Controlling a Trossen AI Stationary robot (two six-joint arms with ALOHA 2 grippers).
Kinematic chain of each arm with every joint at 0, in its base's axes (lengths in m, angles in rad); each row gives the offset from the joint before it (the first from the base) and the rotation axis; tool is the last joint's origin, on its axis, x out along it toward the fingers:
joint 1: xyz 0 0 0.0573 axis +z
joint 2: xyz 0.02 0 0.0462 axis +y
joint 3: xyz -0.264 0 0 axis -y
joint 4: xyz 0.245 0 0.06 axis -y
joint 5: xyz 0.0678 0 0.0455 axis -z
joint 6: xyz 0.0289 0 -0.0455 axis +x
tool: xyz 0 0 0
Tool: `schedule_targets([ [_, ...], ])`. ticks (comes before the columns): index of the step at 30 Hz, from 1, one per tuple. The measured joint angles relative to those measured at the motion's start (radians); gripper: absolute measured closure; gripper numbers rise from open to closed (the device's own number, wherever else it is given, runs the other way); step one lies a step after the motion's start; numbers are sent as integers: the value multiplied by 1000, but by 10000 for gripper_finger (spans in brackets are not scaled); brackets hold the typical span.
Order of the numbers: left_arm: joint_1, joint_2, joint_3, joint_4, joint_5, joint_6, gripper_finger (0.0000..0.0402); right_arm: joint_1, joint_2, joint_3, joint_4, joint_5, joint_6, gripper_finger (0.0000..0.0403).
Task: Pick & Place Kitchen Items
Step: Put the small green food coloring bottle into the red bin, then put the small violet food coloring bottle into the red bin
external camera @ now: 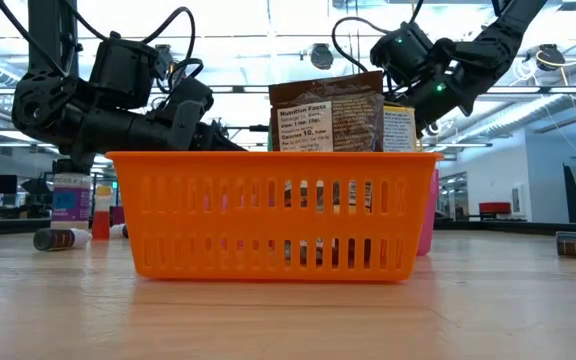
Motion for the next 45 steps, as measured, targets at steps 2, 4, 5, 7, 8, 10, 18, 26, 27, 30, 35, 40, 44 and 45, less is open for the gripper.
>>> schedule_targets([
  [2,0,0,0,0,0,0,254,0,0,0,0,0,0,315],
  [4,0,0,0,0,0,0,254,0,0,0,0,0,0,315],
  [5,0,0,0,0,0,0,254,0,0,0,0,0,0,314],
  [7,0,0,0,0,0,-1,254,0,0,0,0,0,0,314],
  [8,0,0,0,0,0,-2,254,-1,0,0,0,0,-2,314],
  [10,0,0,0,0,0,-2,254,-4,0,0,0,0,-8,314],
  [18,0,0,0,-1,0,-2,254,-21,76,0,64,-43,-7,314],
  [26,0,0,0,-5,0,-6,254,-38,90,0,112,-80,-50,313],
  [27,0,0,0,-6,0,-7,254,-40,90,0,112,-80,-52,312],
  [30,0,0,0,-6,0,-5,254,-41,90,0,111,-80,-54,296],
  [35,0,0,0,-6,-10,-2,254,-40,90,0,105,-73,-77,255],
  [40,0,0,0,-6,-17,-1,254,-40,86,0,120,-71,-116,239],
  [44,0,0,0,-12,-17,0,254,-40,49,0,96,-71,-137,245],
  [45,0,0,0,-15,-17,0,254,-40,31,-1,69,-70,-142,248],
])
